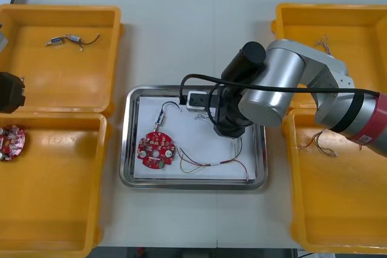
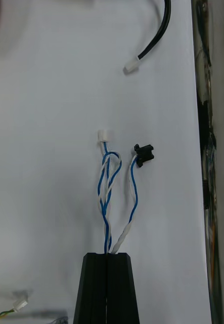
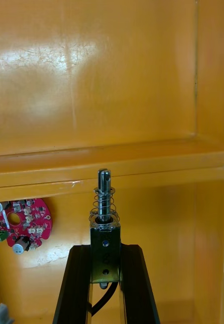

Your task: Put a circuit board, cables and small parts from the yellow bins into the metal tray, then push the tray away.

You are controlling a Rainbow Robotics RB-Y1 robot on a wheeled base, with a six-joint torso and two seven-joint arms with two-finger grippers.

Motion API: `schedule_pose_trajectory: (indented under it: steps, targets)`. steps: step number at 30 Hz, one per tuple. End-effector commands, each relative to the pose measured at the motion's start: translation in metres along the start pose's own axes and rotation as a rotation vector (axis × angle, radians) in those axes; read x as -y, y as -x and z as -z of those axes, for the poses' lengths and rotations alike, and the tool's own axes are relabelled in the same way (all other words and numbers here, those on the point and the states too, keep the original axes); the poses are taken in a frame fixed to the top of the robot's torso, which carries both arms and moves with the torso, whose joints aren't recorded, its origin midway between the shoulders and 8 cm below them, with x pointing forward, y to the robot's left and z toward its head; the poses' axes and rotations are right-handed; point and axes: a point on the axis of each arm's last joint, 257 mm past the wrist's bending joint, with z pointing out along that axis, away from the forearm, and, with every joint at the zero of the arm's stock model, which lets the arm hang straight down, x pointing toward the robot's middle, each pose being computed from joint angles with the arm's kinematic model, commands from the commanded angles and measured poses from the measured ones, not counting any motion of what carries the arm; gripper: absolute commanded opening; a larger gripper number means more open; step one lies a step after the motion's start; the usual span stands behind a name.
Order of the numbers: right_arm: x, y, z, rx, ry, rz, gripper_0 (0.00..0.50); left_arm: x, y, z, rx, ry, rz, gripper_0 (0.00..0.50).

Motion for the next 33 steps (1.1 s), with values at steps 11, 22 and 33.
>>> schedule_pose_trajectory:
  steps: [11, 22, 33]
  targets:
    - [0.014, 0.034, -0.003, 0.026, -0.007, 0.086, 0.048, -0.019, 0.004, 0.016, 0.027, 0.058, -0.074, 0.0]
    - [0.029, 0.032, 0.017, 0.027, -0.001, 0.051, 0.5, -0.02, 0.004, 0.017, 0.028, 0.061, -0.071, 0.0]
    - [0.046, 0.03, 0.063, 0.019, 0.039, -0.039, 0.5, -0.02, 0.004, 0.017, 0.028, 0.061, -0.071, 0.0]
